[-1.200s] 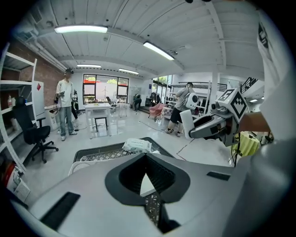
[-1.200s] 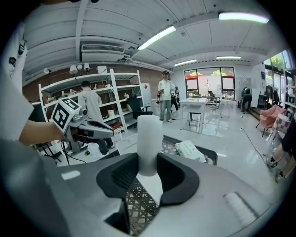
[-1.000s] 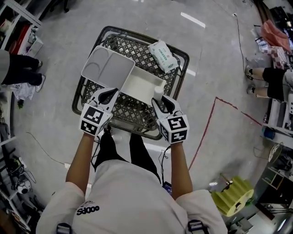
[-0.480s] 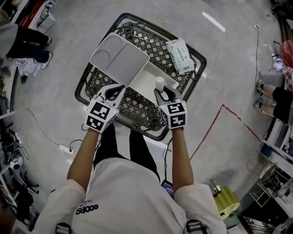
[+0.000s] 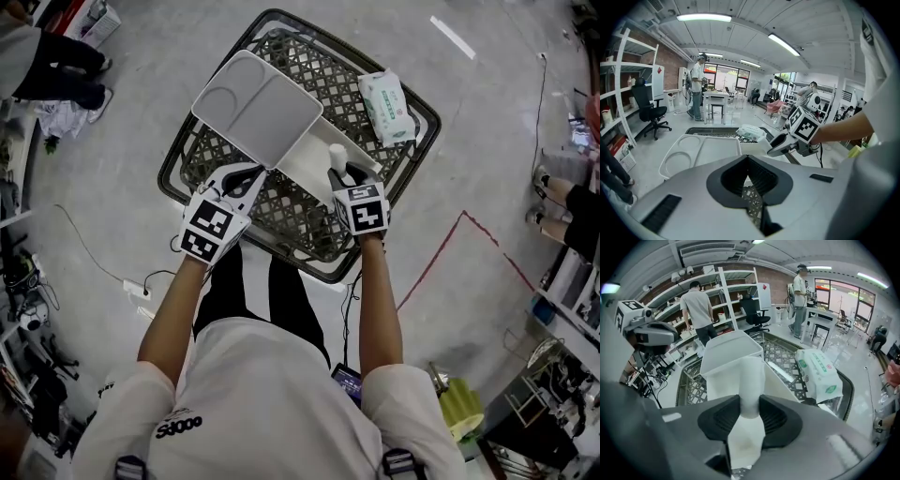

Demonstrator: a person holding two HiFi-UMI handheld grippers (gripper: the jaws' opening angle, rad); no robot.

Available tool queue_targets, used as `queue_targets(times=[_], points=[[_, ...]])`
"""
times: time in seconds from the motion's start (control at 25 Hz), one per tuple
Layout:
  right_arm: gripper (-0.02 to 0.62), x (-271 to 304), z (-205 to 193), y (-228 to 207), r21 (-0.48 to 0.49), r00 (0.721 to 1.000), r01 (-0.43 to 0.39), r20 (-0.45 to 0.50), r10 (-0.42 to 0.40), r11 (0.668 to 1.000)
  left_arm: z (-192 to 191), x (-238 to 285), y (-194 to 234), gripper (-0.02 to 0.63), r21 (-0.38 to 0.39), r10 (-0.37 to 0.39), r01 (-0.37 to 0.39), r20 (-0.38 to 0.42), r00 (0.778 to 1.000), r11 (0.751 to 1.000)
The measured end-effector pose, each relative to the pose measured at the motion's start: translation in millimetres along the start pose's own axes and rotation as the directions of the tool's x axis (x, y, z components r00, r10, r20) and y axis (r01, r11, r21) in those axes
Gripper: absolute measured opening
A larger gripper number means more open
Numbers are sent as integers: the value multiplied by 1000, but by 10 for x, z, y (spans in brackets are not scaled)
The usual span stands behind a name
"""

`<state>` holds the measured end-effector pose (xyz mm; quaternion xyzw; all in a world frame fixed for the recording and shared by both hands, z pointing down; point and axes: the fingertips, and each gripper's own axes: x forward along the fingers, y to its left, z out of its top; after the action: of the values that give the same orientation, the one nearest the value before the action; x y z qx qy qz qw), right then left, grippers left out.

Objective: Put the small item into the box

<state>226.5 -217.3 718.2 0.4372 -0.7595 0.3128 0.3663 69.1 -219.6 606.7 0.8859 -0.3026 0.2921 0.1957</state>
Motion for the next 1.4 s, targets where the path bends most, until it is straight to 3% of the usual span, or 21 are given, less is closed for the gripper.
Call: queue_targets(times=[0.28,0.48,1.08,1.4], points=[[140,263,-280,-63,-27,986,-2,-166,-2,1000,-74,-8,-81,5,-11,-28,28,0,1000,1000],[138,352,-314,-132,-53,969,37,-243,-49,998,-122,-27,-142,5,-19,-39,39,2,999,999],[143,483,-368,-89,-75,939,37,-338,-61,996,-163,-101,-158,5,-24,-48,48,5,999,999],[160,510,-381,-91,-49,937,41,-345,-56,998,-152,-141,-185,5,-33,-52,52,16,999,998]])
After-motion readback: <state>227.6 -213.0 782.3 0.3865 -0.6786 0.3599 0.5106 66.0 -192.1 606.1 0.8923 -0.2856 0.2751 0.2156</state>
